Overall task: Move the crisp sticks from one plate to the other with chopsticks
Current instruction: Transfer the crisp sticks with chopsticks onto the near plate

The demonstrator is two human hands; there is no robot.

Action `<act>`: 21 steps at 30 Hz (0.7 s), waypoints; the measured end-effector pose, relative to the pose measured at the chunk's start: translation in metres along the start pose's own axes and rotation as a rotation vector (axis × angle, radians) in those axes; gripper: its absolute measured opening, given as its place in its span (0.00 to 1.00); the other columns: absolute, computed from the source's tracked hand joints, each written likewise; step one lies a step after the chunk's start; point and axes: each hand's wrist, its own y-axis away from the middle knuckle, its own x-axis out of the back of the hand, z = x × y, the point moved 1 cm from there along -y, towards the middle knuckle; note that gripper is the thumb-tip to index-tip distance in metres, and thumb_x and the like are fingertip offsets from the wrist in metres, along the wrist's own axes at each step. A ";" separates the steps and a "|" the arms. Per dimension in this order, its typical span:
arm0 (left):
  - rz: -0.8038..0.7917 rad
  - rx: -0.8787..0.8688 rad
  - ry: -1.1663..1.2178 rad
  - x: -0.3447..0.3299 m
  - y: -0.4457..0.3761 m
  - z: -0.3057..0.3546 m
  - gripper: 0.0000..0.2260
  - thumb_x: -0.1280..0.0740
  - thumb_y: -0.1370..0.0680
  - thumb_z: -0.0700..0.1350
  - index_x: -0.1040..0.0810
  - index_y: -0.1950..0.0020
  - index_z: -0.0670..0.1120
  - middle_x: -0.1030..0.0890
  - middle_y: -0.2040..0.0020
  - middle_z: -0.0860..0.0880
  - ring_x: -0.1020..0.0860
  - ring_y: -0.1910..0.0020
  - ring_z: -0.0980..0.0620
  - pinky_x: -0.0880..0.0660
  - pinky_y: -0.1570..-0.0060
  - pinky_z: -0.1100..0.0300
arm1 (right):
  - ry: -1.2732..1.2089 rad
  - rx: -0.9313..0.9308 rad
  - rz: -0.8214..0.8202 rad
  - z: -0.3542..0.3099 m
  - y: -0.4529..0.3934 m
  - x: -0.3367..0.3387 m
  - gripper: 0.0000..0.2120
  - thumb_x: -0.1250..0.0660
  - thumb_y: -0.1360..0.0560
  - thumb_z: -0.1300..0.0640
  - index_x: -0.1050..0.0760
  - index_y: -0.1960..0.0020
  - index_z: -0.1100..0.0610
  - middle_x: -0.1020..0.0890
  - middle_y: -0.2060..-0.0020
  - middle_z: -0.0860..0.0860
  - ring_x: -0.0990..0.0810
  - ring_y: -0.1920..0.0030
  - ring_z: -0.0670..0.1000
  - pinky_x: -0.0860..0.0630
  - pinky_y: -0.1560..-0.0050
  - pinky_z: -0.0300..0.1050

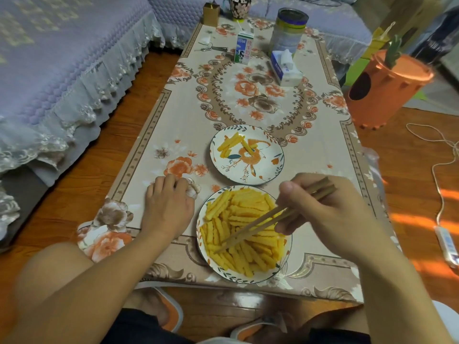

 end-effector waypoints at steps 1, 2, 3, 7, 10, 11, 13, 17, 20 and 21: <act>0.001 0.000 0.001 0.000 0.000 0.000 0.10 0.36 0.24 0.46 0.24 0.44 0.45 0.26 0.47 0.46 0.30 0.47 0.43 0.29 0.47 0.46 | -0.017 0.012 0.032 -0.002 -0.001 0.004 0.17 0.33 0.25 0.49 0.20 0.60 0.65 0.18 0.70 0.62 0.15 0.70 0.60 0.17 0.68 0.51; 0.004 0.000 0.001 -0.001 0.000 0.000 0.10 0.36 0.24 0.45 0.24 0.44 0.45 0.26 0.47 0.46 0.30 0.47 0.43 0.29 0.47 0.46 | -0.030 0.024 0.073 -0.005 -0.003 0.009 0.17 0.33 0.25 0.50 0.20 0.60 0.64 0.17 0.70 0.62 0.15 0.70 0.61 0.17 0.69 0.51; 0.006 -0.002 0.001 -0.001 0.000 0.000 0.10 0.37 0.24 0.46 0.24 0.44 0.45 0.26 0.47 0.45 0.30 0.47 0.43 0.29 0.47 0.46 | -0.044 0.036 0.129 -0.006 -0.006 0.014 0.16 0.34 0.23 0.51 0.20 0.60 0.64 0.17 0.70 0.62 0.15 0.71 0.61 0.17 0.69 0.50; -0.004 -0.007 0.004 0.002 0.000 0.001 0.15 0.45 0.25 0.49 0.24 0.45 0.45 0.26 0.47 0.45 0.29 0.47 0.43 0.29 0.49 0.45 | -0.132 0.051 0.448 0.008 -0.039 0.034 0.16 0.39 0.15 0.55 0.20 0.55 0.63 0.15 0.66 0.58 0.14 0.66 0.60 0.15 0.62 0.50; -0.012 -0.003 0.005 0.003 0.000 0.001 0.16 0.47 0.25 0.49 0.25 0.45 0.45 0.26 0.47 0.46 0.29 0.47 0.43 0.29 0.48 0.46 | -0.102 0.022 0.562 0.033 -0.076 0.034 0.16 0.39 0.15 0.52 0.18 0.54 0.59 0.14 0.64 0.57 0.13 0.63 0.60 0.14 0.58 0.56; -0.013 0.001 0.006 0.003 0.000 0.001 0.17 0.48 0.25 0.49 0.24 0.45 0.46 0.26 0.47 0.46 0.29 0.47 0.43 0.29 0.48 0.46 | -0.070 0.024 0.576 0.040 -0.088 0.031 0.16 0.38 0.15 0.51 0.18 0.54 0.59 0.14 0.64 0.58 0.13 0.64 0.59 0.14 0.57 0.58; -0.013 0.005 0.008 0.002 0.000 0.001 0.17 0.47 0.25 0.49 0.24 0.45 0.46 0.26 0.47 0.46 0.29 0.47 0.44 0.29 0.47 0.46 | -0.003 0.053 0.600 0.050 -0.107 0.022 0.16 0.38 0.15 0.51 0.18 0.54 0.58 0.15 0.64 0.59 0.13 0.65 0.57 0.15 0.57 0.61; -0.014 0.010 0.002 0.000 -0.001 0.000 0.18 0.47 0.25 0.49 0.23 0.43 0.46 0.25 0.46 0.46 0.29 0.47 0.43 0.29 0.47 0.46 | 0.080 0.101 0.629 0.057 -0.136 0.010 0.15 0.37 0.16 0.49 0.20 0.59 0.50 0.15 0.67 0.54 0.14 0.66 0.54 0.16 0.58 0.62; -0.021 0.015 0.004 0.000 -0.002 0.000 0.17 0.46 0.25 0.49 0.23 0.43 0.46 0.25 0.46 0.46 0.29 0.47 0.43 0.29 0.47 0.46 | 0.134 0.083 0.602 0.062 -0.149 0.008 0.18 0.38 0.16 0.46 0.22 0.63 0.49 0.15 0.70 0.51 0.14 0.66 0.54 0.17 0.57 0.63; -0.024 0.017 0.005 0.000 -0.002 0.000 0.17 0.46 0.25 0.49 0.23 0.43 0.46 0.25 0.46 0.46 0.29 0.47 0.43 0.29 0.47 0.46 | 0.130 0.073 0.607 0.062 -0.150 0.008 0.20 0.39 0.16 0.45 0.22 0.64 0.49 0.16 0.70 0.51 0.14 0.66 0.55 0.17 0.57 0.63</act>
